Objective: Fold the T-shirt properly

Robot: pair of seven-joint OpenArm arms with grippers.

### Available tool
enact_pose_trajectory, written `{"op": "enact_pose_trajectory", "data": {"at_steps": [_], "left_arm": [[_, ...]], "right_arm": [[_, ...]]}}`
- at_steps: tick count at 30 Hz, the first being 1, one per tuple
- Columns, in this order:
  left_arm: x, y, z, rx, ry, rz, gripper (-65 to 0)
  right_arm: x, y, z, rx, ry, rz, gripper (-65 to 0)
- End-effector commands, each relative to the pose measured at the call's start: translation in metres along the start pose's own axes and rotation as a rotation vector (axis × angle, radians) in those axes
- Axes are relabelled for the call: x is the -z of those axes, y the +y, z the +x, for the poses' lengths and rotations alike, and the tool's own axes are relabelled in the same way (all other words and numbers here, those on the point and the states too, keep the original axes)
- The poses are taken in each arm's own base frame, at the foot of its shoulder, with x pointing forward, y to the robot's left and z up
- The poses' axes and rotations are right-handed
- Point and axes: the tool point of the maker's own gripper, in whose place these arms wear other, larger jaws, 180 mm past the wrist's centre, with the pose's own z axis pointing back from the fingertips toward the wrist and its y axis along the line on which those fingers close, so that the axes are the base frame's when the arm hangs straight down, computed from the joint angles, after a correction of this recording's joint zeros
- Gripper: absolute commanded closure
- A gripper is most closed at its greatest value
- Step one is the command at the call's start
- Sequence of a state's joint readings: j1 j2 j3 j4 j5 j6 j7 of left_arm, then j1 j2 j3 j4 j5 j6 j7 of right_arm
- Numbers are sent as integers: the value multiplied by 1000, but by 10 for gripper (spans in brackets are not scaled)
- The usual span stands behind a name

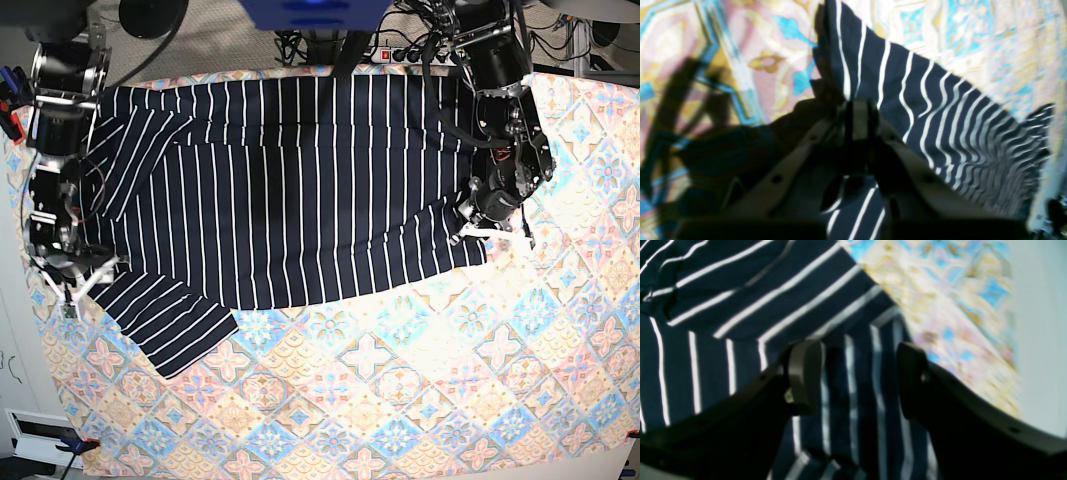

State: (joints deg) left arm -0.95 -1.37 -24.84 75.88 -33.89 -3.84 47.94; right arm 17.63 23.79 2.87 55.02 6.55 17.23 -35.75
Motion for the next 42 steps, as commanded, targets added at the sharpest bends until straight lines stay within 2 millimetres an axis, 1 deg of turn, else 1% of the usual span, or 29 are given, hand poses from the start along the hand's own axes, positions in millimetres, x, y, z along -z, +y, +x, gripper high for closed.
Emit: {"op": "enact_pose_trajectory", "data": {"at_steps": [1,3,5,7,11,13,16,20,24,26,27,30,32,33,35,37,40,42], "left_arm": [[-3,-8,15,-1,-40,-32,0],[-5,-7,12,-22,-36,-44,0],[-7,-3,12,-31,-35,-46,0],[-7,-4,11,-43,-34,-55,0],[-8,-2,8,-58,-29,-62,0],[-8,-2,7,-59,-28,-60,0],[-9,-1,8,-61,-30,-59,0],[-9,-1,7,-61,-29,-58,0],[-10,2,5,-62,-25,-55,0],[-13,-2,10,-53,-41,-62,0],[-14,0,9,-51,-41,-58,0],[-19,-2,12,-38,-56,-62,0],[-20,-2,13,-36,-58,-64,0],[-20,-2,13,-36,-58,-64,0],[-20,-3,12,-38,-57,-65,0],[-19,-3,11,-39,-57,-66,0],[-19,-3,11,-38,-55,-64,0],[-20,-2,11,-37,-56,-63,0]], "right_arm": [[-6,-26,23,-29,-55,-51,-356],[1,-26,21,-58,-52,-46,-356],[6,-25,24,-65,-63,-40,-356],[8,-34,20,-68,-58,-51,-356],[14,-41,15,-33,-72,-56,-356],[17,-42,6,-20,-70,-55,-356],[20,-44,-2,-5,-82,-55,-356],[25,-46,-22,27,-82,-56,-356],[28,-48,-35,59,-97,-61,-356],[28,-49,-38,69,-102,-63,-356],[29,-49,-41,73,-96,-63,-356],[30,-47,-46,73,-82,-58,-355],[31,-33,-47,48,-74,-2,-352],[32,-21,-48,23,-65,56,-347],[31,1,-52,-19,-49,163,-312],[28,23,-54,-50,-39,270,-253],[26,35,-59,-57,-16,324,-144],[27,43,-60,-55,-12,339,-85]]}}
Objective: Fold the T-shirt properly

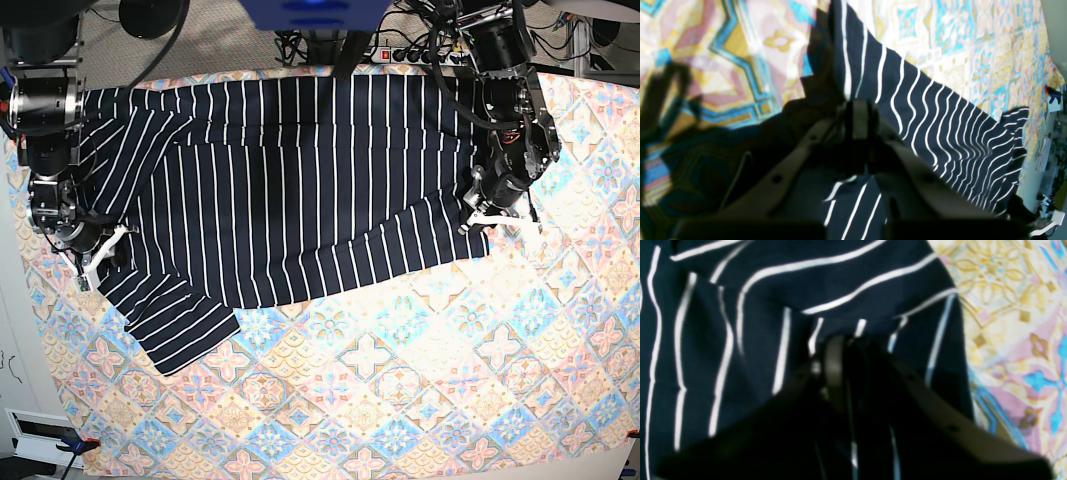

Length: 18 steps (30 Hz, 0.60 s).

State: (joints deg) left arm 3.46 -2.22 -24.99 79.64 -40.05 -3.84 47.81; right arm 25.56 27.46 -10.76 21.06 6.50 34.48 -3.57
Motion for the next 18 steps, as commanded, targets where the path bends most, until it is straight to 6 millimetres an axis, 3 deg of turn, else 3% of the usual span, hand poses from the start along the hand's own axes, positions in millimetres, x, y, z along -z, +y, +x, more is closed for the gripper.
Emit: {"op": "enact_pose_trajectory", "data": {"at_steps": [1,5,8,9,18], "left_arm": [[-2,-9,16,12,-40,-27,0],[-2,-11,16,10,-41,-30,0],[-1,-12,16,10,-42,-33,0],[-1,-12,16,10,-42,-33,0],[-1,-11,16,11,-41,-31,0]], "right_arm": [[2,9,-5,-14,43,38,-58],[1,8,0,-19,27,37,-15],[-4,0,33,-36,-56,18,-11],[-11,-11,36,-35,-68,-5,-8],[-53,-30,31,-50,-74,-54,-8]]}}
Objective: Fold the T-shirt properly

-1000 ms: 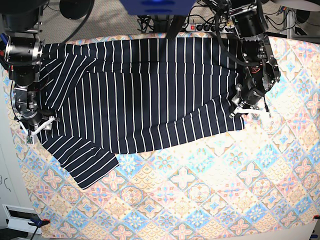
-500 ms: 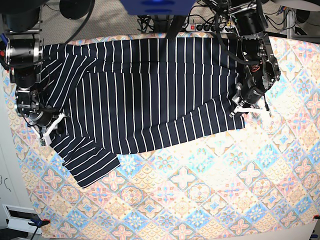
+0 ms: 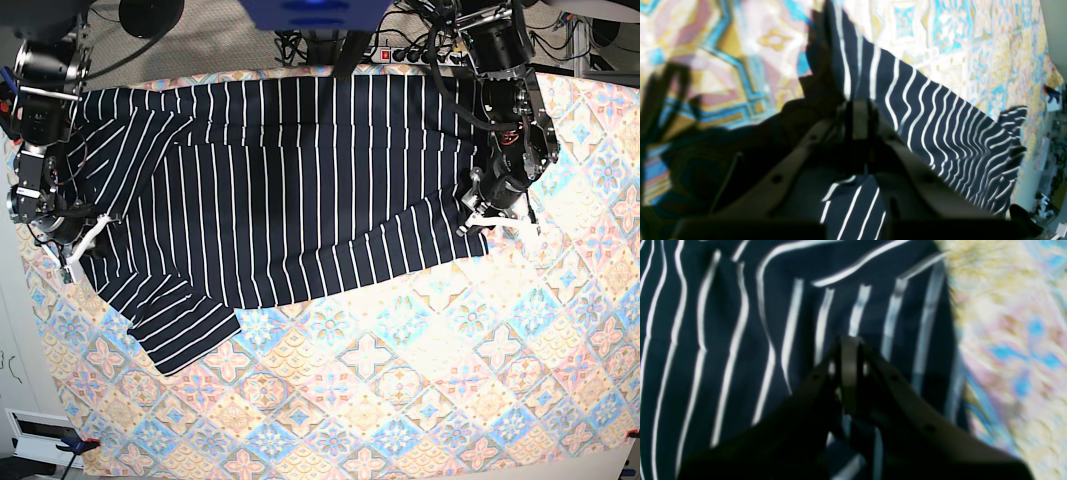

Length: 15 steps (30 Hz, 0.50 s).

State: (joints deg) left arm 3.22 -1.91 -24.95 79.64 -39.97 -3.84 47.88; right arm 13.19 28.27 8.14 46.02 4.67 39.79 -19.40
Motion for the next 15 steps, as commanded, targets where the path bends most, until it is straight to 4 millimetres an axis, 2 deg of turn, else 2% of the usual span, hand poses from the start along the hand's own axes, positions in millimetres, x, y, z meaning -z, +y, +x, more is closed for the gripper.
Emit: {"op": "enact_pose_trajectory", "data": {"at_steps": [1,4,8,9,12,15], "left_arm": [[-3,-9,16,13,-42,-26,0],[-3,-9,16,13,-42,-26,0],[-2,-9,17,14,-43,-27,0],[-2,-10,17,14,-44,-28,0],[-2,-10,17,15,-43,-29,0],[-2,-10,17,15,-43,-29,0]], "right_arm": [[-11,-12,20,-25,-61,-27,-8],[-21,-5,24,-83,-80,-28,-8],[-19,-6,30,-76,-91,-30,-28],[-17,-12,38,-63,-102,-46,-48],[-9,-31,40,-3,-84,-112,-157],[-5,-36,45,-8,-72,-123,-264]]}}
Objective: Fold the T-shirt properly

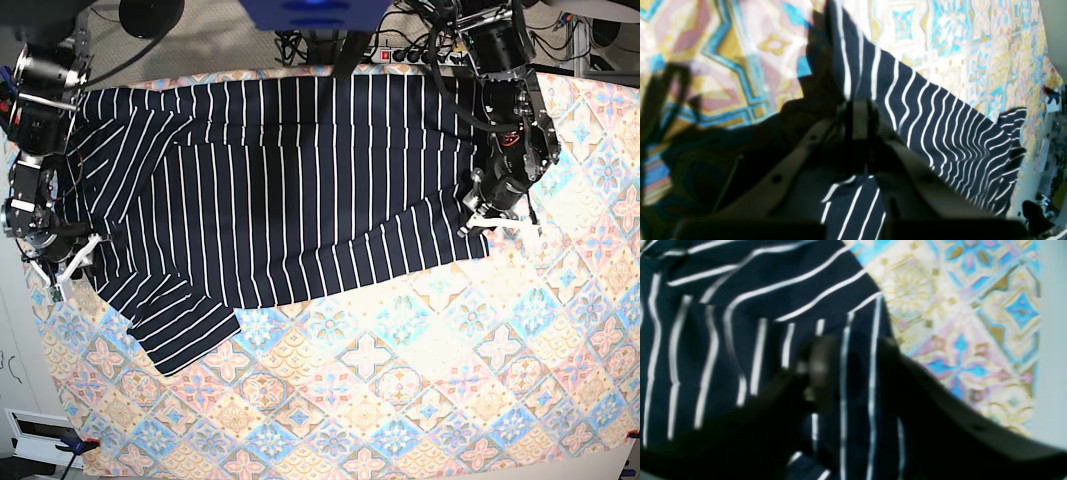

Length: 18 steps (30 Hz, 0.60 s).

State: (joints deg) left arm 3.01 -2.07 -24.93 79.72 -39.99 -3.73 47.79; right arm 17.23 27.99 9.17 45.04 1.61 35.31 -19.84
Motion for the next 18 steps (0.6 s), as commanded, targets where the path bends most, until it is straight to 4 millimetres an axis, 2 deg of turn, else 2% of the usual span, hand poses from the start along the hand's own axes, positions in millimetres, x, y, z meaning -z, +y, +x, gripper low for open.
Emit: {"op": "enact_pose_trajectory", "data": {"at_steps": [1,3,9,12,15,18], "left_arm": [[-2,-9,14,13,-36,-27,0],[-2,-8,13,12,-35,-26,0],[-2,-8,12,10,-35,-26,0],[-2,-8,12,12,-35,-25,0],[-2,-8,13,12,-36,-26,0],[-2,-7,12,11,-34,-24,0]], "right_arm": [[-6,-13,19,-8,-49,-22,-286],[-6,-10,26,-26,-61,-19,-301],[3,19,40,-153,-52,43,-300],[6,25,58,-184,-72,56,-300],[14,44,75,-174,-105,84,-300],[17,49,83,-174,-119,93,-300]]}}
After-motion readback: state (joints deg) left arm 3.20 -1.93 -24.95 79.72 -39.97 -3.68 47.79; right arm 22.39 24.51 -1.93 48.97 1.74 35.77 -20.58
